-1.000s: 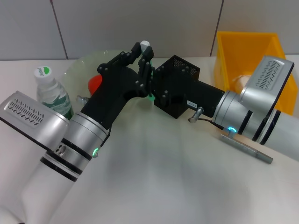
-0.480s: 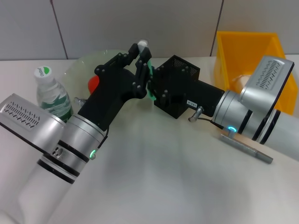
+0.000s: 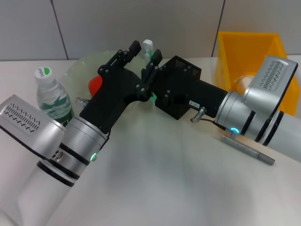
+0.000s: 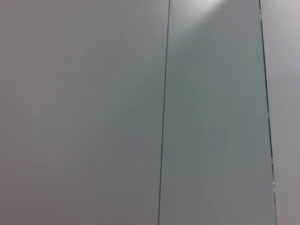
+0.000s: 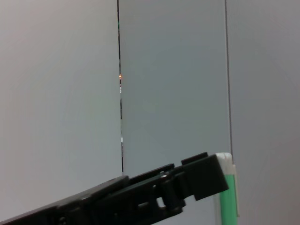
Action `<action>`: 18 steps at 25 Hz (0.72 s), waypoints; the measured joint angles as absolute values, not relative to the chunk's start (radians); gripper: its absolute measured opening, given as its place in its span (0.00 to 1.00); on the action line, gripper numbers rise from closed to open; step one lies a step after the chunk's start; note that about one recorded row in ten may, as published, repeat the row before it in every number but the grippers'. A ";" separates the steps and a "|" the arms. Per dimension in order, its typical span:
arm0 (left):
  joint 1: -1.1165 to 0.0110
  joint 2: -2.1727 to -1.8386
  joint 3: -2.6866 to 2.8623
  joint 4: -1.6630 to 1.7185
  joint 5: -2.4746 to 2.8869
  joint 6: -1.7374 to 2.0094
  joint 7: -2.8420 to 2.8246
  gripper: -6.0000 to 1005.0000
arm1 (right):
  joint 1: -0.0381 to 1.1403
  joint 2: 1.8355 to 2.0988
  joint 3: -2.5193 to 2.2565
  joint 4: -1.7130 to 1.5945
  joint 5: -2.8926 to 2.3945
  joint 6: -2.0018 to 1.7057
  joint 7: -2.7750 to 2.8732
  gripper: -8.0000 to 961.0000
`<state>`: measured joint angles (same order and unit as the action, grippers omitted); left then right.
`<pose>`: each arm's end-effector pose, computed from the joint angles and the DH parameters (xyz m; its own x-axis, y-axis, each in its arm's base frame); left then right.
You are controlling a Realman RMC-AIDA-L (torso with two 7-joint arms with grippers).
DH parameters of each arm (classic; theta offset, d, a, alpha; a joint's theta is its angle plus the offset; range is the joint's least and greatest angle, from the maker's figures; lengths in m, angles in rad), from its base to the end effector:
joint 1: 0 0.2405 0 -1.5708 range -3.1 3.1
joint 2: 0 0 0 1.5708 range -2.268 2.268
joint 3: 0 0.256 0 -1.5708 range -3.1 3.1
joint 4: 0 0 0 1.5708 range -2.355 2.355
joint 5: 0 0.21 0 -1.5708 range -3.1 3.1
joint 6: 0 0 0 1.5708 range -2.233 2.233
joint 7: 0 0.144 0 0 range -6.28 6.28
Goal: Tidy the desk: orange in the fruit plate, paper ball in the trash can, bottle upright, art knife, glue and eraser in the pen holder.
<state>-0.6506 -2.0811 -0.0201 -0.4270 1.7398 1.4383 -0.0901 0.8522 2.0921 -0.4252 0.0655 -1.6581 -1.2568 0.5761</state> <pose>-0.1847 0.3203 -0.0809 0.5032 -0.2129 0.8375 0.5902 -0.6233 -0.5130 0.1790 0.3756 -0.0844 0.6925 0.0111 -0.7213 -0.3949 -0.8310 -0.3919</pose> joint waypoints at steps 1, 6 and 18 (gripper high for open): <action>-0.650 -2.080 -0.020 -0.427 1.743 1.440 -0.092 0.50 | 0.850 2.092 -0.422 0.064 -1.658 -1.258 0.576 0.10; -0.610 -2.077 -0.021 -0.375 1.795 1.517 -0.203 0.65 | 0.805 2.092 -0.350 0.040 -1.658 -1.325 0.576 0.10; -0.544 -2.070 -0.017 -0.308 1.964 1.569 -0.313 0.86 | 0.738 2.086 -0.214 -0.044 -1.658 -1.429 0.577 0.10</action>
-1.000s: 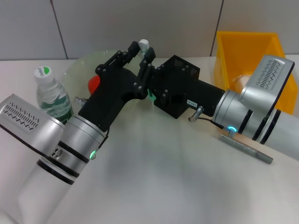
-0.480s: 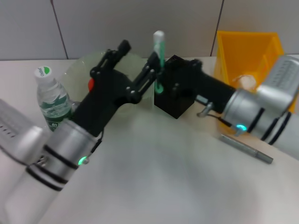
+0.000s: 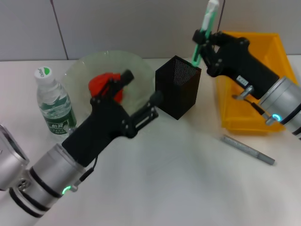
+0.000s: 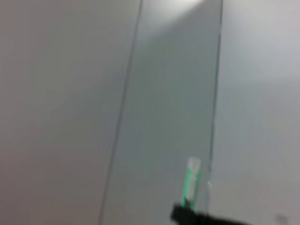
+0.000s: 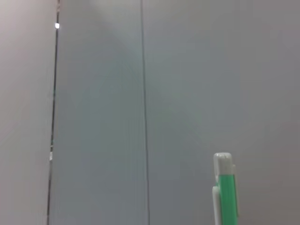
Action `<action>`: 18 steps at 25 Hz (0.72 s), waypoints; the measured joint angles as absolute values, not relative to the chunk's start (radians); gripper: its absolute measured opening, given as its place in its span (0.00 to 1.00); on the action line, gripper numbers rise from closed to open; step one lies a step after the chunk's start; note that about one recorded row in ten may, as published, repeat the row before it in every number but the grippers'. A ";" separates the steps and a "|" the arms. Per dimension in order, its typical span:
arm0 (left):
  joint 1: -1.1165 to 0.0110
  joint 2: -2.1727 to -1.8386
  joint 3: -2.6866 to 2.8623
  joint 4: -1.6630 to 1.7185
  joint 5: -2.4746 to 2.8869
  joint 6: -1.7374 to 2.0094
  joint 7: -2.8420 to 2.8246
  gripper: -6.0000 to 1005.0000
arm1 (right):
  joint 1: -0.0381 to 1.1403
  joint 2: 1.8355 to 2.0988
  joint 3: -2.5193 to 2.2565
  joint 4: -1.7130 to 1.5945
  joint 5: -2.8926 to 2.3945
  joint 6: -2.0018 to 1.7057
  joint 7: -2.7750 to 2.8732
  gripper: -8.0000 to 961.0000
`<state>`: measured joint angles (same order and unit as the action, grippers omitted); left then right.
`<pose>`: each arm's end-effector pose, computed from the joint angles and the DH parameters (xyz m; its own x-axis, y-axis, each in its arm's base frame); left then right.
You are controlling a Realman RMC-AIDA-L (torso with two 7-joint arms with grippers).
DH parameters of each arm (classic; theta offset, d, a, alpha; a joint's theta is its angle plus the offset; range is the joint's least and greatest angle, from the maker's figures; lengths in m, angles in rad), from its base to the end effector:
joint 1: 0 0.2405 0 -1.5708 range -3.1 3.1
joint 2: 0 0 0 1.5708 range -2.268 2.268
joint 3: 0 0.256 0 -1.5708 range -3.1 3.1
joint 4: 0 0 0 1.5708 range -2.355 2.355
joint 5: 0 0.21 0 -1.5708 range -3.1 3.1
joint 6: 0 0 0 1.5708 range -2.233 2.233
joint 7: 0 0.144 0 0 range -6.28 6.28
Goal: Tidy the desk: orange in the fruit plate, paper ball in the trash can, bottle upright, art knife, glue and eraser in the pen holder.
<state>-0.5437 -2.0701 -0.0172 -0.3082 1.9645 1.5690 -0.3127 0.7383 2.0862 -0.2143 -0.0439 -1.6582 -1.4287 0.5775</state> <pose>-0.2137 0.2869 -0.0702 0.4437 -0.1397 0.8852 0.5461 -0.7410 -0.3907 0.2083 0.3765 -0.0276 0.5644 0.1517 -0.8114 -0.5107 -0.7081 -0.4876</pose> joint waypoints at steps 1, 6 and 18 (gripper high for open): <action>-0.538 -2.070 -0.014 -0.260 2.018 1.563 -0.399 0.86 | 0.738 2.086 -0.208 -0.053 -1.658 -1.421 0.577 0.10; -0.517 -2.069 -0.011 -0.156 2.136 1.534 -0.534 0.86 | 0.751 2.085 -0.211 -0.064 -1.658 -1.364 0.577 0.10; -0.495 -2.070 -0.012 -0.064 2.234 1.508 -0.600 0.86 | 0.804 2.088 -0.218 -0.056 -1.657 -1.210 0.573 0.11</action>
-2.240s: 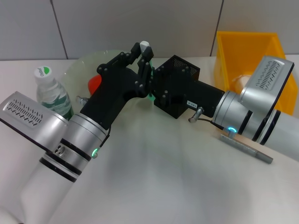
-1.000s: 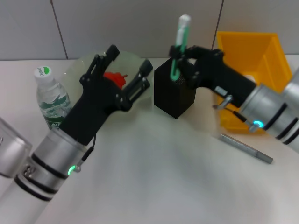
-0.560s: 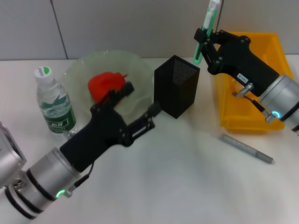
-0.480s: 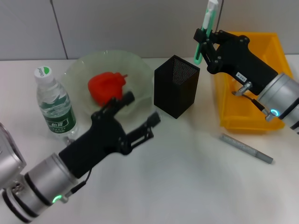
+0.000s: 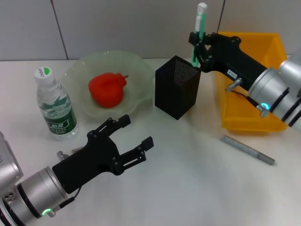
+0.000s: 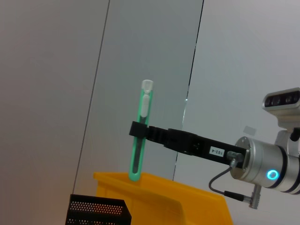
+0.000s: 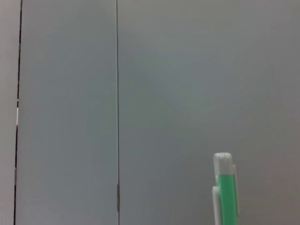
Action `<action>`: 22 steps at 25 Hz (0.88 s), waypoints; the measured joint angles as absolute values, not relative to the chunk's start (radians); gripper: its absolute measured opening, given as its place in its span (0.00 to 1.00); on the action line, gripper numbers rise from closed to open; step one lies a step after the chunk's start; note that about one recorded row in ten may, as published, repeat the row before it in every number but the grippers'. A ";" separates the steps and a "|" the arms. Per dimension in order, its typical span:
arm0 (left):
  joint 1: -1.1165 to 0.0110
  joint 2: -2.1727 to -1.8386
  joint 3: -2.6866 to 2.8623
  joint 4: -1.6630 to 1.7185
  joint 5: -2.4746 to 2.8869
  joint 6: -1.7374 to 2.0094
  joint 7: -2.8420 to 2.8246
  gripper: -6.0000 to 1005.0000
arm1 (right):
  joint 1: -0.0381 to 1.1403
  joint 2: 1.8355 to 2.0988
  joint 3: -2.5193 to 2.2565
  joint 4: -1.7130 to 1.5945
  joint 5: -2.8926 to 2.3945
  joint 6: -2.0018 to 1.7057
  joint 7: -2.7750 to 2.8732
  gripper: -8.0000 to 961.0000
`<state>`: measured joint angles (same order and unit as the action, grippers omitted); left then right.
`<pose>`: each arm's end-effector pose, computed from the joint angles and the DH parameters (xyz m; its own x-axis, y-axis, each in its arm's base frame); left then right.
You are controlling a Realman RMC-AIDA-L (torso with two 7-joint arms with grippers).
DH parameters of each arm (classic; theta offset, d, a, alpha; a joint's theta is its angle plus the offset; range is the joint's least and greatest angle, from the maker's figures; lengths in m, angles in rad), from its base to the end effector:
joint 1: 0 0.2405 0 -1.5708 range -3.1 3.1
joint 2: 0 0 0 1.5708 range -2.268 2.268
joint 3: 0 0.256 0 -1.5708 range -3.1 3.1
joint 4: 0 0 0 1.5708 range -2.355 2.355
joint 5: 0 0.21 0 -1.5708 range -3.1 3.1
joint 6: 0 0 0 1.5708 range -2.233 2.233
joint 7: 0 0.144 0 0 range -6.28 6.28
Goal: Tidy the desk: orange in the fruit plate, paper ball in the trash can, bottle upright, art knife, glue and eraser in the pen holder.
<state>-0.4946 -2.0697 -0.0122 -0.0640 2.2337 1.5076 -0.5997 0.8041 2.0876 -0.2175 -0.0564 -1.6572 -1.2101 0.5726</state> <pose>-0.2656 0.2734 -0.0725 0.5991 0.1118 0.7929 0.5135 -0.8134 -0.2733 0.2081 0.4059 -0.0375 0.6730 0.0710 -0.7362 -0.5259 -0.6540 -0.5438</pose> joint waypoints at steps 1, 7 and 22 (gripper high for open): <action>-0.495 -2.069 -0.012 -0.064 2.234 1.507 -0.601 0.86 | 0.811 2.088 -0.218 -0.051 -1.657 -1.196 0.572 0.11; -0.497 -2.068 -0.017 -0.064 2.233 1.502 -0.604 0.86 | 0.839 2.089 -0.218 -0.027 -1.661 -1.113 0.570 0.13; -0.514 -2.069 -0.010 -0.064 2.235 1.485 -0.607 0.86 | 0.863 2.090 -0.214 -0.002 -1.659 -1.015 0.575 0.17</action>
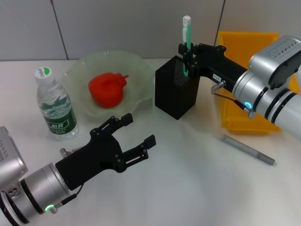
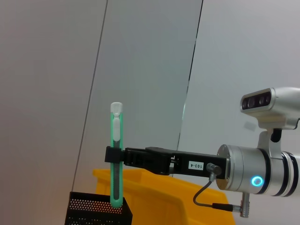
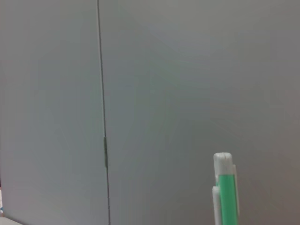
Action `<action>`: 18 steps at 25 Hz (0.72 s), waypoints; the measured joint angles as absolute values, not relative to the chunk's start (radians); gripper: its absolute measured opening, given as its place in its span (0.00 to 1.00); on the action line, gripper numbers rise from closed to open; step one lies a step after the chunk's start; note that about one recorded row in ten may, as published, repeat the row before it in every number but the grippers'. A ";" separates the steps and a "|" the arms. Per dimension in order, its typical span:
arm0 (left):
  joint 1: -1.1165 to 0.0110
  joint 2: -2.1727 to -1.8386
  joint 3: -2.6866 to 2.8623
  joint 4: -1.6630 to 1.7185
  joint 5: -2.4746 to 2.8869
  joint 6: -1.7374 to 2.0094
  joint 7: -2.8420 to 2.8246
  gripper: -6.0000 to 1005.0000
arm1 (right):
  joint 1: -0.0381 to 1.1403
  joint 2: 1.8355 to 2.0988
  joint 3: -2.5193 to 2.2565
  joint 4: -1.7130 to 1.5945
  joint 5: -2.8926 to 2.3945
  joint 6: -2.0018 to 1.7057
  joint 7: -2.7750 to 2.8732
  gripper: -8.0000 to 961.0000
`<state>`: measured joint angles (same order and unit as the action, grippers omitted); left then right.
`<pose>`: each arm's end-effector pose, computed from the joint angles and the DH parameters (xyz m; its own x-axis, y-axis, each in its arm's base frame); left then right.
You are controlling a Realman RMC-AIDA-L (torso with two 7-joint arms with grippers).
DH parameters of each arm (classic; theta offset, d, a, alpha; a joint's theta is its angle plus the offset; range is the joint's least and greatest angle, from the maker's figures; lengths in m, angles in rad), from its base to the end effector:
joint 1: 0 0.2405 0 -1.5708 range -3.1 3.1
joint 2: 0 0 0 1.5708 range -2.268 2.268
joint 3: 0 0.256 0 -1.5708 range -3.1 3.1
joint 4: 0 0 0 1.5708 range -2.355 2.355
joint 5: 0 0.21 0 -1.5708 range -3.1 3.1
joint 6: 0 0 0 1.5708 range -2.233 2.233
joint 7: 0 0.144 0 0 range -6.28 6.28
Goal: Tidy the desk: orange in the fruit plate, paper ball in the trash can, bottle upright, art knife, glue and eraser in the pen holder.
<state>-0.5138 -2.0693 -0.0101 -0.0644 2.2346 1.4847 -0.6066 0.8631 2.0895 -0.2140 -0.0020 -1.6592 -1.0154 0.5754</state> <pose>-0.2630 0.2793 -0.0743 0.6104 0.1174 0.7833 0.5084 -0.8164 -0.2738 0.2056 0.4201 -0.0593 0.7223 -0.0541 -0.6894 -0.5642 -0.6227 -0.5422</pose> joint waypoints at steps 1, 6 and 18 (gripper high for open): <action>-0.514 -2.069 -0.010 -0.064 2.235 1.485 -0.607 0.86 | 0.864 2.090 -0.211 -0.002 -1.659 -1.014 0.575 0.17; -0.514 -2.068 -0.011 -0.064 2.235 1.487 -0.616 0.86 | 0.866 2.090 -0.213 -0.002 -1.658 -1.006 0.578 0.19; -0.514 -2.068 -0.011 -0.064 2.235 1.491 -0.617 0.86 | 0.863 2.089 -0.209 -0.002 -1.658 -1.010 0.572 0.31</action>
